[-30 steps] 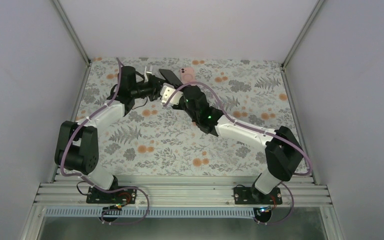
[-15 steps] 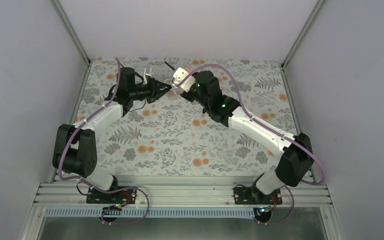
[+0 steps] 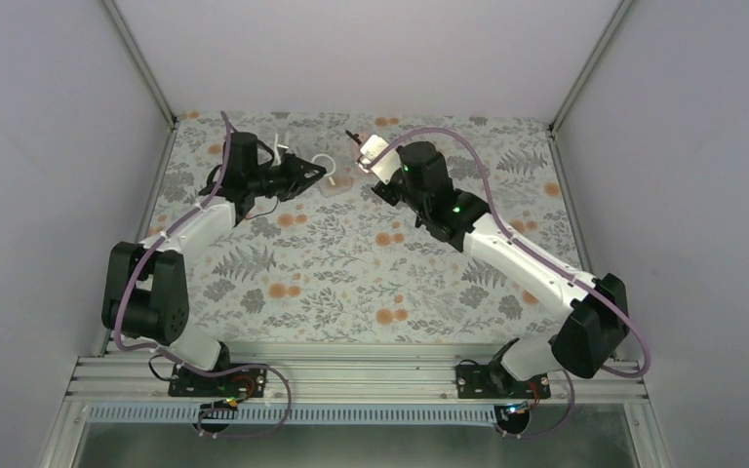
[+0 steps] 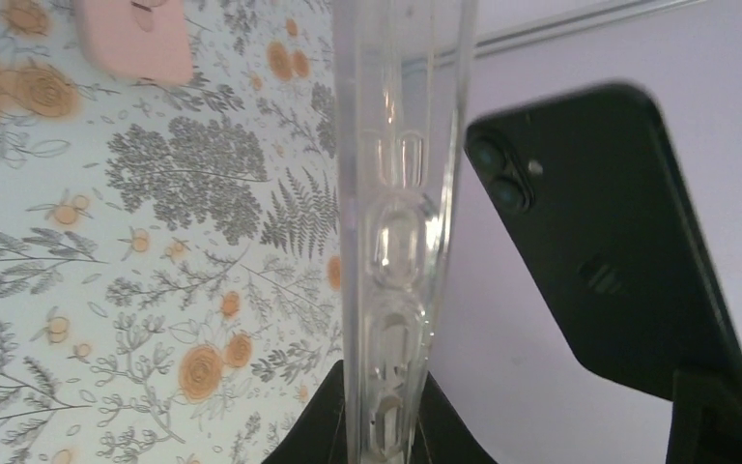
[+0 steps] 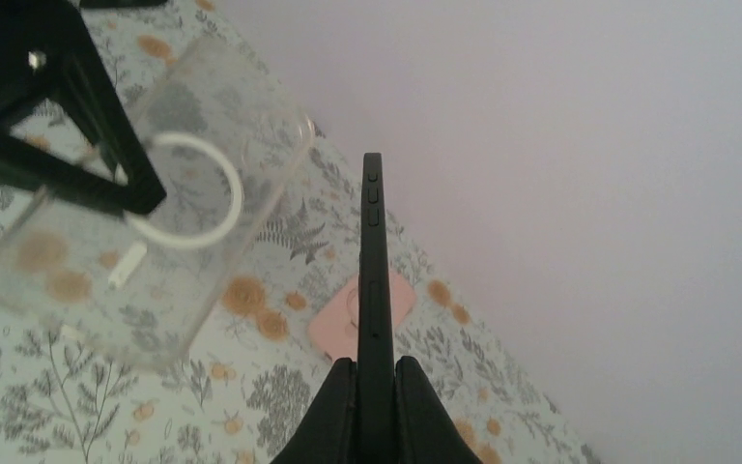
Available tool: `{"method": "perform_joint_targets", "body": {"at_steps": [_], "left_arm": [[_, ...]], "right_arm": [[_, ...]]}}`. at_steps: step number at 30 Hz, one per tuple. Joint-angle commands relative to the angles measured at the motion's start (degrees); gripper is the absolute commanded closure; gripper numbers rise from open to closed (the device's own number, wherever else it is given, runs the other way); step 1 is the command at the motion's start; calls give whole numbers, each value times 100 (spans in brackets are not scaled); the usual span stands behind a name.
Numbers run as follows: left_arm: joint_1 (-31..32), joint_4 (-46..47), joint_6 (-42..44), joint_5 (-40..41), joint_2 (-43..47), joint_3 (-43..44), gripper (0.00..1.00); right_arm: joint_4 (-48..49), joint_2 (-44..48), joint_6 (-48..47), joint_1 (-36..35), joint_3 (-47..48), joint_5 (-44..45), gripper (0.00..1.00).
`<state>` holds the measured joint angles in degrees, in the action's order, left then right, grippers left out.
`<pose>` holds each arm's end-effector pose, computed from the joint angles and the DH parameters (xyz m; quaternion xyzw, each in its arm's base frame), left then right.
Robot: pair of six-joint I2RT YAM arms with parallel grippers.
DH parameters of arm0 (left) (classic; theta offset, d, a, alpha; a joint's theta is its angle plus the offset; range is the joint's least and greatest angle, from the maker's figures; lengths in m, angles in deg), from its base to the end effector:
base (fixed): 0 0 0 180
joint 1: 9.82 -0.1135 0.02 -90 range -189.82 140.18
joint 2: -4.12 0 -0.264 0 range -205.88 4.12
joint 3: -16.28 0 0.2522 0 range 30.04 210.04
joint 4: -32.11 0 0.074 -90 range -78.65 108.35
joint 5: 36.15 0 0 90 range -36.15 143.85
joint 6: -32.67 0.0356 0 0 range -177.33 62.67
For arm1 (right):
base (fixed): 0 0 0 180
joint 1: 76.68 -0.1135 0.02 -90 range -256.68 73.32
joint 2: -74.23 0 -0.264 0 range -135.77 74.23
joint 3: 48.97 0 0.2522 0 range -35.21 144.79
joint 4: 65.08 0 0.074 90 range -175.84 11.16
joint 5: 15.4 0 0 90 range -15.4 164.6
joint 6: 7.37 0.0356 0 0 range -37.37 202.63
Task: Take the phone out of the phone case
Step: Place the phone at the center of the board.
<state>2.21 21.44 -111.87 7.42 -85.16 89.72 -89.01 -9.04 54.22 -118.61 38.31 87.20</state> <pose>0.3345 -0.0977 0.2647 -0.0900 0.8036 -0.5456 0.2202 0.2603 0.2233 0.3563 -0.4173 0.7015 -0.0220 0.5773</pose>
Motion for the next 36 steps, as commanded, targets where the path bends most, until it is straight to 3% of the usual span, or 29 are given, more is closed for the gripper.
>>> {"method": "perform_joint_targets", "body": {"at_steps": [1, 14, 32, 36], "left_arm": [[-122, -167, 357, 186, 139, 67, 98], [-384, -271, 470, 437, 314, -98, 98], [-480, -187, 401, 423, 235, -116, 98], [-499, -157, 396, 438, 264, -156, 98]], "right_arm": [[198, 430, 92, 88, -445, 71, 96], [433, 506, -225, 21, -1685, 681, 96], [175, -650, -490, -736, -1857, 2250, 96], [285, -900, -556, -878, -1884, 2502, 89]]}}
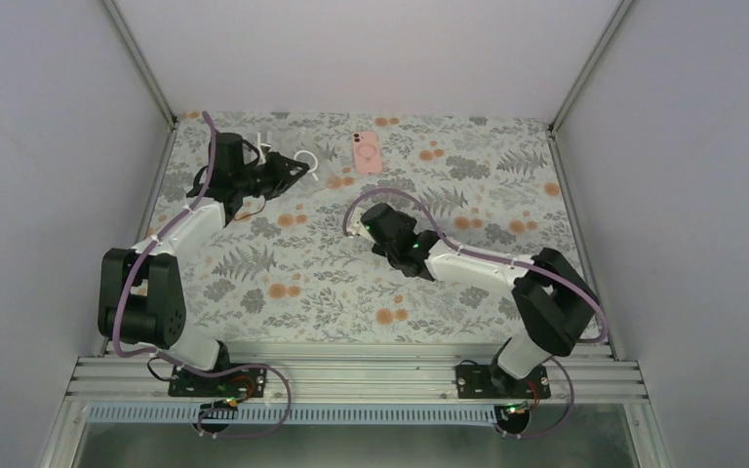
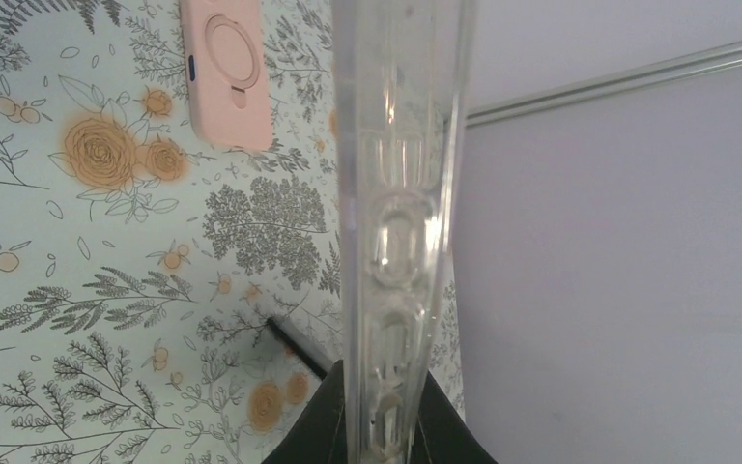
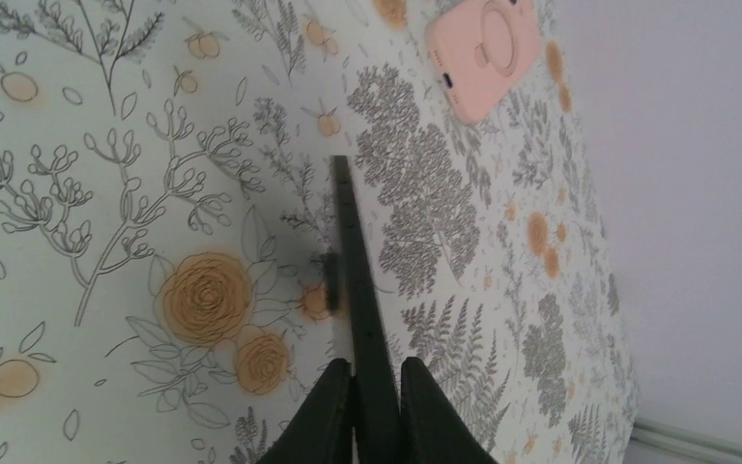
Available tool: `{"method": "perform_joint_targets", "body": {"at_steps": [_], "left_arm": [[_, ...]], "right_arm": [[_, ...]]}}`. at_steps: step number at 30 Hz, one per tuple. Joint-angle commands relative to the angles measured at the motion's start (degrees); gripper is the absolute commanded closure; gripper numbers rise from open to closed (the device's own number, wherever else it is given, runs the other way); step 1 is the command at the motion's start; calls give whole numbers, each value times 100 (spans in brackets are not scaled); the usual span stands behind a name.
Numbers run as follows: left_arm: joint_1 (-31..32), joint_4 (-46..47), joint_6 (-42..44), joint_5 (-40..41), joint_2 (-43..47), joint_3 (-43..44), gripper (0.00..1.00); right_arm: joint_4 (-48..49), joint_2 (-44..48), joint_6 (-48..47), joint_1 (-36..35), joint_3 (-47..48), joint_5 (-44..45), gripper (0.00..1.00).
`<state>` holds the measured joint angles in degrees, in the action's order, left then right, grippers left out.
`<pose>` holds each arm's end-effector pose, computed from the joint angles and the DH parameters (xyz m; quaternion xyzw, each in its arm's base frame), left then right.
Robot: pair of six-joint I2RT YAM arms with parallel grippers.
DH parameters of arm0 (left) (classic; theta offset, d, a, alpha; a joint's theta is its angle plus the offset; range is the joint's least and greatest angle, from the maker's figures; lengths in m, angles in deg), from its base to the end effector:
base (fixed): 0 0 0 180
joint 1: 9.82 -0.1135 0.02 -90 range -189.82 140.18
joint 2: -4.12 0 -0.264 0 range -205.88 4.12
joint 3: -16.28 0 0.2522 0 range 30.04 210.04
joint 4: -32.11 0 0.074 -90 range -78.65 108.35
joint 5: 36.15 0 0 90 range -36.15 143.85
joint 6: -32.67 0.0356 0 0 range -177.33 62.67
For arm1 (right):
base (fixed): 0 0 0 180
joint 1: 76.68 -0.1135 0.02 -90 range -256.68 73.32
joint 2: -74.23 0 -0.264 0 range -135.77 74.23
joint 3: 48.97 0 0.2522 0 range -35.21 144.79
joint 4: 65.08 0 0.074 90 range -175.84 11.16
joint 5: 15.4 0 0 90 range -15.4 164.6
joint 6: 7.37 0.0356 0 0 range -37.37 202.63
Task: Take the phone out of the phone case
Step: Place the phone at the center of the board.
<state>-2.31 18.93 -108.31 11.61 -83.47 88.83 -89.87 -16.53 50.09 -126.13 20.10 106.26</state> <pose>0.3348 -0.0683 0.2644 -0.1246 0.8121 -0.5038 0.2668 0.2285 0.2383 0.2086 -0.5098 0.7407 -0.1982 0.3900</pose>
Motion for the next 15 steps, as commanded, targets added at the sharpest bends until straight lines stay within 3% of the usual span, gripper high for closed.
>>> {"method": "perform_joint_targets", "body": {"at_steps": [1, 15], "left_arm": [[-54, 92, 36, 16, 98, -73, 98], [-80, 75, 17, 17, 83, -60, 98]], "right_arm": [[404, -206, -156, -160, -72, 654, 87], [532, -847, -92, -426, -11, 490, 87]]}}
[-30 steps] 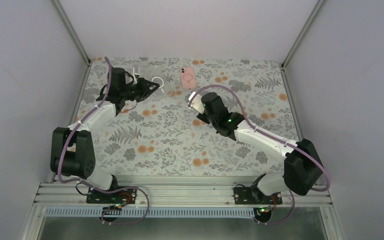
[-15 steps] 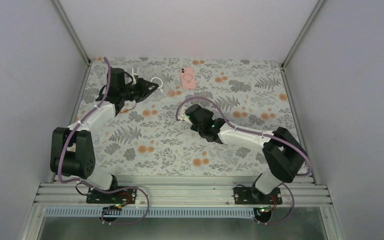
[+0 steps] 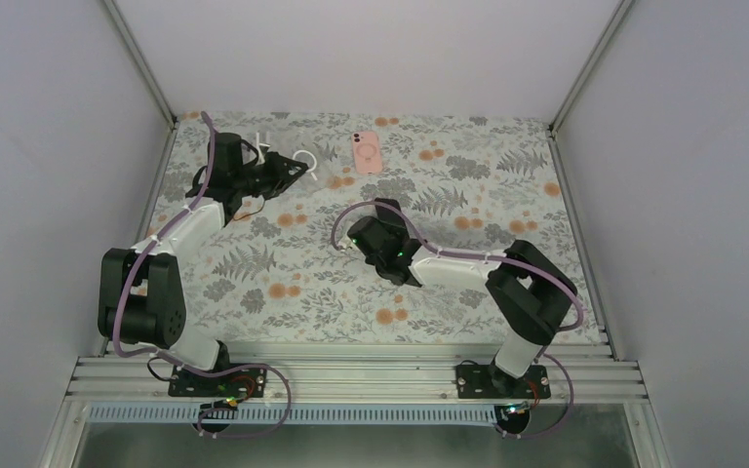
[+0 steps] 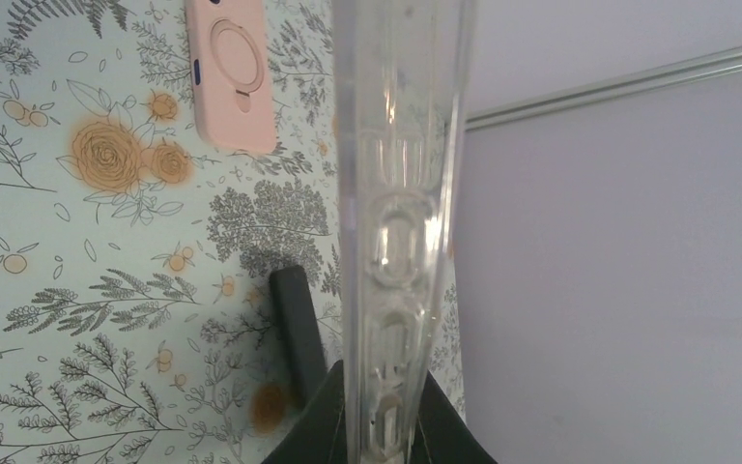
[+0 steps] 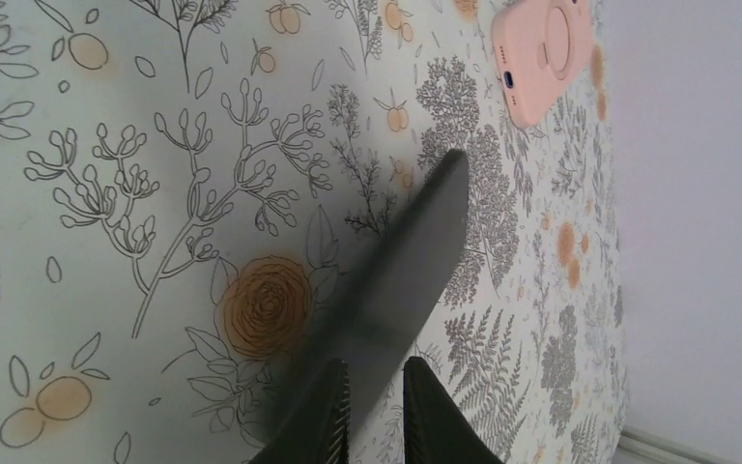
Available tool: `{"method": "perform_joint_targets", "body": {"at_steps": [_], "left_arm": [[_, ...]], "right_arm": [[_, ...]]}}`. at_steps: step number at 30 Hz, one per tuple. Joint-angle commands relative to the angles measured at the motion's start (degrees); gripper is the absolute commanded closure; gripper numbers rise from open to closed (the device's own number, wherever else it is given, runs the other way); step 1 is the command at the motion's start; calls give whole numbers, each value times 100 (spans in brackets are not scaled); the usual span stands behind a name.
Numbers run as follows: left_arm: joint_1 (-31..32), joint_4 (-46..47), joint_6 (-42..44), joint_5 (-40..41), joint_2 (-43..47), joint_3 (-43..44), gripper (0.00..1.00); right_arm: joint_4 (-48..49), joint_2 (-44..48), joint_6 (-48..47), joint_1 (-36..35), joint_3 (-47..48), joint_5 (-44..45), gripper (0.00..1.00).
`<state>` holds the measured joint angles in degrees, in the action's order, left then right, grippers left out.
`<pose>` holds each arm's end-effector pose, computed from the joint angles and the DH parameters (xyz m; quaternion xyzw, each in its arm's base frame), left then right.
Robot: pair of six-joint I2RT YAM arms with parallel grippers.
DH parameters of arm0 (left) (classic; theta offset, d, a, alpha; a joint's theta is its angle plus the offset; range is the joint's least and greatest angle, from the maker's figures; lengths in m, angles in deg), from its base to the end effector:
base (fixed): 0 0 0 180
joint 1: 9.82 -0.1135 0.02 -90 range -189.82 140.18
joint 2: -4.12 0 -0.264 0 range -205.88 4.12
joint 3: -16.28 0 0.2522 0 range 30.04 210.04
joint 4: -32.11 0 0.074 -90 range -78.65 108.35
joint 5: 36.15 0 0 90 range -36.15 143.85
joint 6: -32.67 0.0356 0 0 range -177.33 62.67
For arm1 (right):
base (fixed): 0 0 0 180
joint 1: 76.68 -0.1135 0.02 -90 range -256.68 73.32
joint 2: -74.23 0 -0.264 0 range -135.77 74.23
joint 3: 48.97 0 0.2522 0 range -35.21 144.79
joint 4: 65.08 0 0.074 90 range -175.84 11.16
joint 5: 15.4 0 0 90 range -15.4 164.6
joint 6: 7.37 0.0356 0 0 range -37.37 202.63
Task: Take the phone out of the phone case
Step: Place the phone at the center of the board.
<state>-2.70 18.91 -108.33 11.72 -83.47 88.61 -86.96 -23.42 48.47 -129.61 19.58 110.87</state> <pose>0.3349 -0.0659 0.2630 -0.1290 0.8124 -0.5018 0.2673 0.2219 0.2587 0.1727 -0.5418 0.7209 -0.2377 0.3610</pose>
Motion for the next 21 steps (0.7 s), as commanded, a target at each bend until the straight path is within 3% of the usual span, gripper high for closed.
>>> {"method": "perform_joint_targets", "body": {"at_steps": [1, 8, 12, 21], "left_arm": [[-51, 81, 20, 11, 80, -34, 98], [-82, 43, 12, 19, 81, -53, 98], [-107, 71, 26, 21, 97, -118, 98], [-114, 252, 354, -58, 88, -359, 98]], "right_arm": [[274, -201, 76, -92, 38, 3, 87], [383, -537, 142, -135, 75, -127, 87], [-6, -404, 529, -139, 337, -591, 82], [-931, 190, 946, 295, 762, -2139, 51]]}}
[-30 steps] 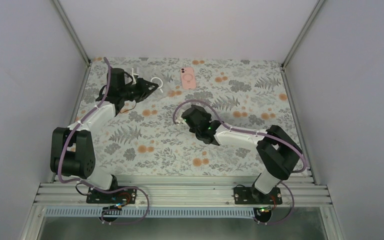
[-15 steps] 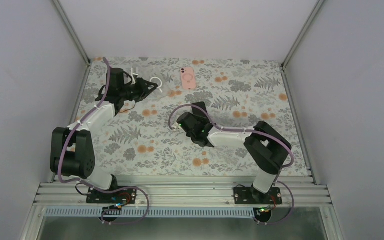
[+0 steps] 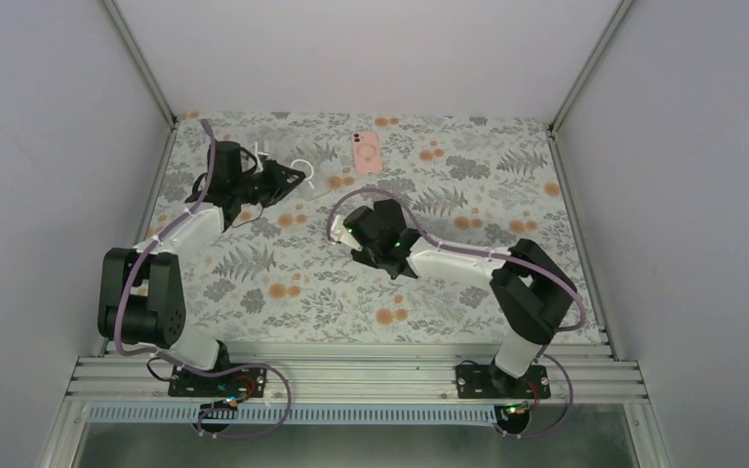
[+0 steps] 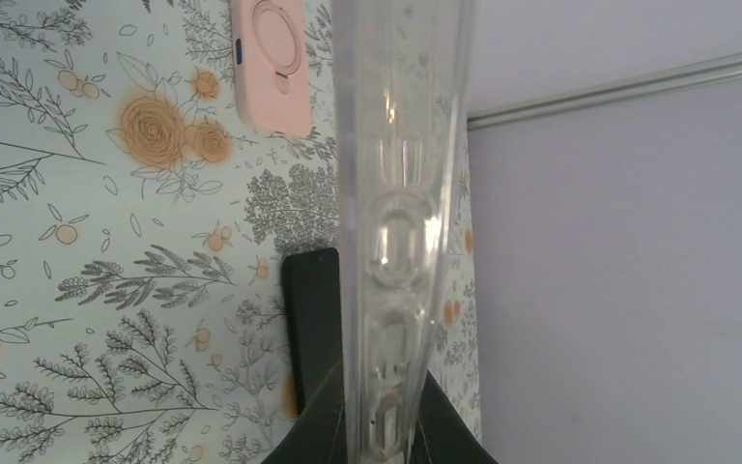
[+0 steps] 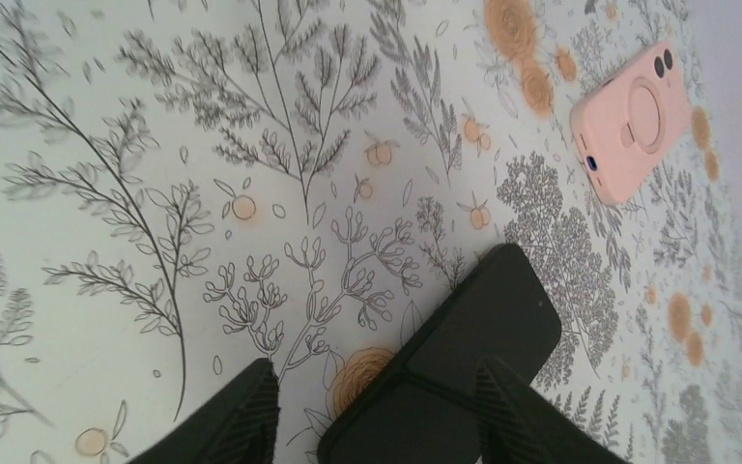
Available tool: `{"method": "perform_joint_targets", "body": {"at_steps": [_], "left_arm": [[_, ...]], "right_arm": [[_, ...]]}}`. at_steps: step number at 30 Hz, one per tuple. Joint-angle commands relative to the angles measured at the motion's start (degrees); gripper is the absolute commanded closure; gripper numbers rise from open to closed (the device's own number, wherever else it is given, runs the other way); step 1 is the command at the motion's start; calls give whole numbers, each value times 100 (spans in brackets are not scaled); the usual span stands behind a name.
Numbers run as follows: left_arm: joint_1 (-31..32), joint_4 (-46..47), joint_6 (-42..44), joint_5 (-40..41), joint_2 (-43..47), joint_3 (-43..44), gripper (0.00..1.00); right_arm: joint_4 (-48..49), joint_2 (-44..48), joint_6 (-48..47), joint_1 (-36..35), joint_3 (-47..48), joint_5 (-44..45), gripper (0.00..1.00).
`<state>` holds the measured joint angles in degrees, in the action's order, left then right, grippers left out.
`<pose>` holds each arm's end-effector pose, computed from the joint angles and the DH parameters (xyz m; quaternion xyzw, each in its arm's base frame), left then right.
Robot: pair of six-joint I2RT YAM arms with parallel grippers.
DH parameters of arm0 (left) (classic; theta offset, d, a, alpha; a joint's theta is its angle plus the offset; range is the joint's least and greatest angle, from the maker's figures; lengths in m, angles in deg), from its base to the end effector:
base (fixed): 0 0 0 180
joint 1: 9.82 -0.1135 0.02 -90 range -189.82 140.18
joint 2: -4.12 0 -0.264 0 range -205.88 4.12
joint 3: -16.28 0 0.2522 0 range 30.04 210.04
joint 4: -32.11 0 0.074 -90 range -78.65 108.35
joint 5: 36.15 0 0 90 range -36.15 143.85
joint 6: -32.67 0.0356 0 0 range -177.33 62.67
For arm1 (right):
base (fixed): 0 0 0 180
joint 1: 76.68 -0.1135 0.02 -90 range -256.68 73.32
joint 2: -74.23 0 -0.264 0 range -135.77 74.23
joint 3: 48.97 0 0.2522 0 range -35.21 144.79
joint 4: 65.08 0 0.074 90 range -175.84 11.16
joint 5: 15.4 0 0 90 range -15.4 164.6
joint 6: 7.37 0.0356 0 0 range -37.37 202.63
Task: Take the phone out of the phone case
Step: Place the phone at the center of the board, then place the phone case at the center of the board.
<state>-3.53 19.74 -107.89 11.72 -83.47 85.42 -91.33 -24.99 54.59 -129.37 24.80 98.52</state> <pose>0.3297 -0.0604 0.2460 -0.1414 0.8185 -0.4942 0.2565 0.2273 0.2744 0.1821 -0.5467 0.7482 -0.1227 0.3553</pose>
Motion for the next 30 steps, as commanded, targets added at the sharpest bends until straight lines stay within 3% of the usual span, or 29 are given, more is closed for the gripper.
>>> {"method": "perform_joint_targets", "body": {"at_steps": [1, 5, 11, 22, 30], "left_arm": [[-31, 128, 405, -46, 75, -45, 98], [-13, -37, 821, -290, -144, -124, 98], [101, -128, 1438, -757, -565, -154, 98], [485, -181, 1968, -866, -1100, -154, 98], [656, -264, 2042, -811, -1483, 35, 98]], "right_arm": [[-586, 605, 362, 422, 266, -1244, 47], [-1012, 850, 435, 936, 402, -2040, 37], [-1309, 939, 116, 1847, 259, -2620, 33], [-935, 463, -742, 3134, 37, -2494, 33], [-450, -108, -1021, 3168, -141, -2330, 34]]}}
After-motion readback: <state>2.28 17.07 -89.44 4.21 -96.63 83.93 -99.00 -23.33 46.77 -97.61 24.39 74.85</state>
